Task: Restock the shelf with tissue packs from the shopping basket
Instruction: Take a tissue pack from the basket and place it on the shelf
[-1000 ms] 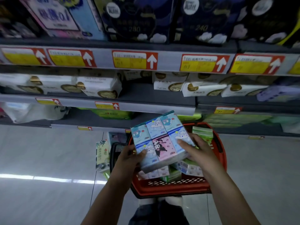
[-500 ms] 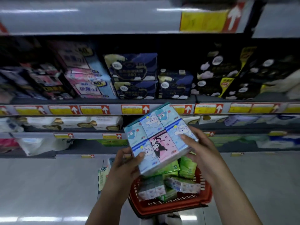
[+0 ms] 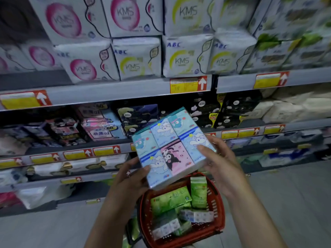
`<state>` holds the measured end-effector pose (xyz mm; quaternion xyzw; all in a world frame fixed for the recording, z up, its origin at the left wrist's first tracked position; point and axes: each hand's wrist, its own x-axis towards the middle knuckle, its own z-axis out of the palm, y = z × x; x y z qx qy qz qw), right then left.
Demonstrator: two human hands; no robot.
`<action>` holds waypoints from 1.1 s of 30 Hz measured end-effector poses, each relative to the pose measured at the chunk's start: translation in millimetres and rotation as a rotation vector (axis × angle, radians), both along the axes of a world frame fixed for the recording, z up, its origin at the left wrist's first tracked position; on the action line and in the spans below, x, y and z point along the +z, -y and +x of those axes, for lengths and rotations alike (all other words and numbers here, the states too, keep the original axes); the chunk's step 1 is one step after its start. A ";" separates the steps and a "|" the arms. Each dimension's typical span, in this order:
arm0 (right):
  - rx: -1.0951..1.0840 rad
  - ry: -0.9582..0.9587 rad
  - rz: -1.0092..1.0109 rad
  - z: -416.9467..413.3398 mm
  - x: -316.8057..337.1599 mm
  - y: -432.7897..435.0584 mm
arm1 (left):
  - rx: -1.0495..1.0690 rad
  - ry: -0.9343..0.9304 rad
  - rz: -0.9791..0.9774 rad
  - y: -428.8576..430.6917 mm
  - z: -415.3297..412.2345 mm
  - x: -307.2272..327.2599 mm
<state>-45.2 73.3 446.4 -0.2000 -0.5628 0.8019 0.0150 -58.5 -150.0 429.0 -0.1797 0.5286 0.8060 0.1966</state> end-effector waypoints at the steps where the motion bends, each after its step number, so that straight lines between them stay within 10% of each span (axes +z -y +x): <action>1: -0.004 -0.014 -0.005 1.1 8.6 -0.2 | -0.019 -0.012 -0.001 0.4 0.3 8.7; 16: 0.025 -0.085 0.076 2.2 121.7 -17.5 | -0.107 -0.257 -0.220 -4.2 -22.7 94.1; 25: 0.160 -0.162 0.153 -4.5 169.2 -18.4 | -0.444 -0.365 -0.101 5.1 -27.4 138.0; 33: 0.154 -0.167 0.282 -15.2 189.5 -11.3 | -0.331 -0.330 0.030 -1.6 -30.1 151.0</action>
